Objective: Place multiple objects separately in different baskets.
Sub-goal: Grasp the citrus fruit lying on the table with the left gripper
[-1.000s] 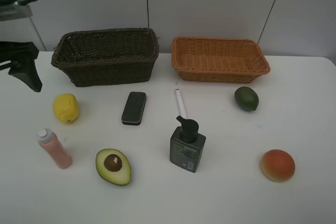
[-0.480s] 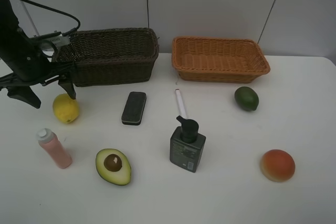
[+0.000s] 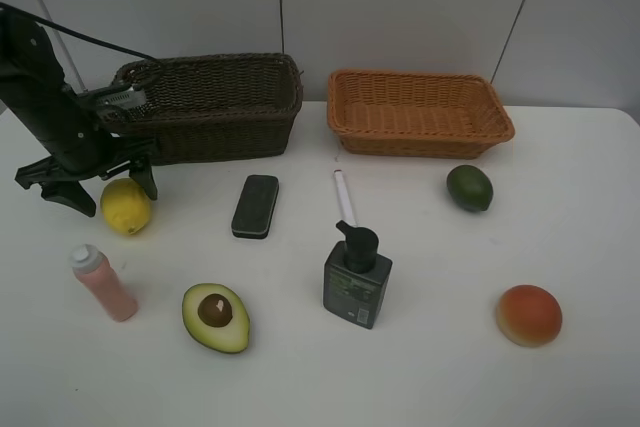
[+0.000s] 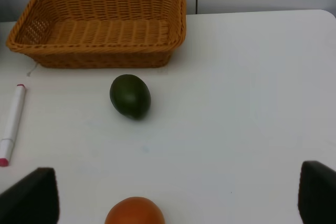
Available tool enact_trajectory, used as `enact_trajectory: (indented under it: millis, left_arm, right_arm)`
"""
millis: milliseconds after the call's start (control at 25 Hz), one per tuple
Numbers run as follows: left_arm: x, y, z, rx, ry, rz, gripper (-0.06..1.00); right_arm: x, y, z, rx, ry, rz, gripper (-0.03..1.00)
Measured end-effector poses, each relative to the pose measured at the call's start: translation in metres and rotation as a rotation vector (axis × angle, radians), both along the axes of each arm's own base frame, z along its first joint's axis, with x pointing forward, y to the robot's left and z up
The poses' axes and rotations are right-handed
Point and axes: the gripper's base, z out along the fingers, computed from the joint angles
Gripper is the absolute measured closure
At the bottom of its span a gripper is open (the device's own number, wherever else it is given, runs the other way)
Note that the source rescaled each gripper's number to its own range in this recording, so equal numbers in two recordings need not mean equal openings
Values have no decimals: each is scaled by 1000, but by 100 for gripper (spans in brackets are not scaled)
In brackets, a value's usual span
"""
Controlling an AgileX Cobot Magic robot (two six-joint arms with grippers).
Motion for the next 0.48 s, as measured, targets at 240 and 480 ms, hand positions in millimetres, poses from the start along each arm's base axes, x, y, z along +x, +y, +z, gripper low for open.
enact_trajectory:
  millis: [240, 480]
  left_arm:
    - [5, 0, -13, 3, -27, 4, -5]
    - [7, 0, -14, 2, -39, 7, 26]
  right_arm:
    - [0, 0, 0, 0, 0, 0, -3]
    - [0, 0, 0, 0, 0, 0, -3]
